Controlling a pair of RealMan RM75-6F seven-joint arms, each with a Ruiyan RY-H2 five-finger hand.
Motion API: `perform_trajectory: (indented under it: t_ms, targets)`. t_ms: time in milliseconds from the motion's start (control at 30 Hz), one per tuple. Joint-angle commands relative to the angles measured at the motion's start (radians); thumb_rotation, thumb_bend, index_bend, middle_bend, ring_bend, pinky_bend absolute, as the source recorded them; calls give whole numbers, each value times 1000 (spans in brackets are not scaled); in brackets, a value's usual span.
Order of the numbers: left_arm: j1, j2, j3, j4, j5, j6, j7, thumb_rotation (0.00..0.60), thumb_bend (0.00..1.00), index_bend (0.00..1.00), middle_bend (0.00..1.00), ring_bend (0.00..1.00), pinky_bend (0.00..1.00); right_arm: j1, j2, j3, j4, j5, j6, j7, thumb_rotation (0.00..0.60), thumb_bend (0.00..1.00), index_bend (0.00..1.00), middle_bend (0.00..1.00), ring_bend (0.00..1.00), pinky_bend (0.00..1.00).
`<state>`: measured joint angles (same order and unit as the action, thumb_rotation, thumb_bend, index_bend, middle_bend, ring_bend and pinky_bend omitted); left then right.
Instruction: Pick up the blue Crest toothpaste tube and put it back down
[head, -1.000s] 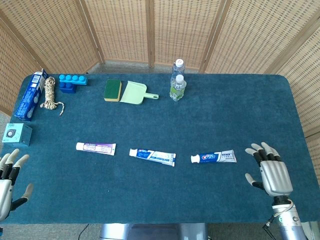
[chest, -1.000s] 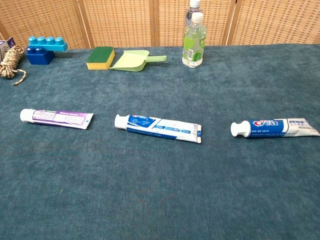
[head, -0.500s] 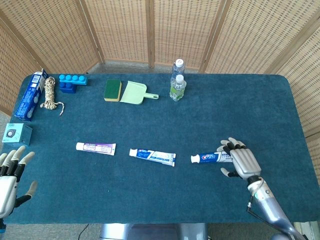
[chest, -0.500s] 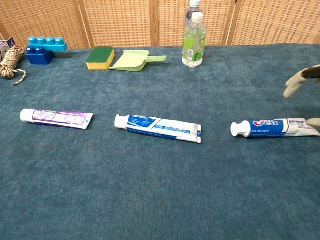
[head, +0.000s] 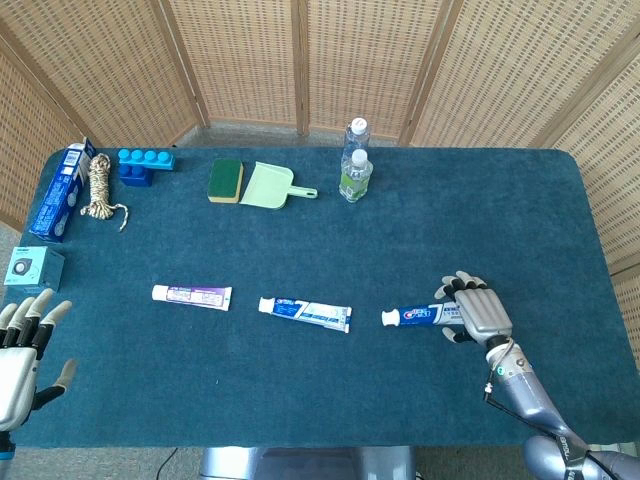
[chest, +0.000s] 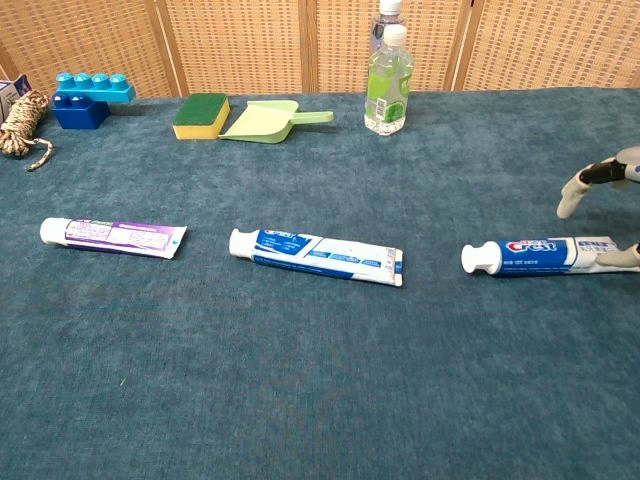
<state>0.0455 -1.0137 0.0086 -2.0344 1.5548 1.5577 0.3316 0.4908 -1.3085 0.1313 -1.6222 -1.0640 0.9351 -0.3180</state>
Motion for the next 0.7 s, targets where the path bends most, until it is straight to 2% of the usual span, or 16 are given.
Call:
perform_trajectory:
  t_ms: [33, 300, 700]
  targets:
    - [0, 0, 1, 1, 0, 1, 0, 600, 351, 133, 38, 0, 0, 7, -13, -7, 23, 13, -4, -8, 600, 265, 317, 186, 61, 133]
    - [4, 6, 5, 1, 2, 10, -5, 600, 350, 132, 37, 0, 0, 18, -53, -22, 85, 31, -12, -6, 600, 265, 329, 189, 61, 133]
    - [12, 9, 9, 8, 4, 23, -18, 600, 351, 126, 34, 0, 0, 38, -78, -28, 118, 49, -25, -9, 600, 265, 337, 191, 61, 133]
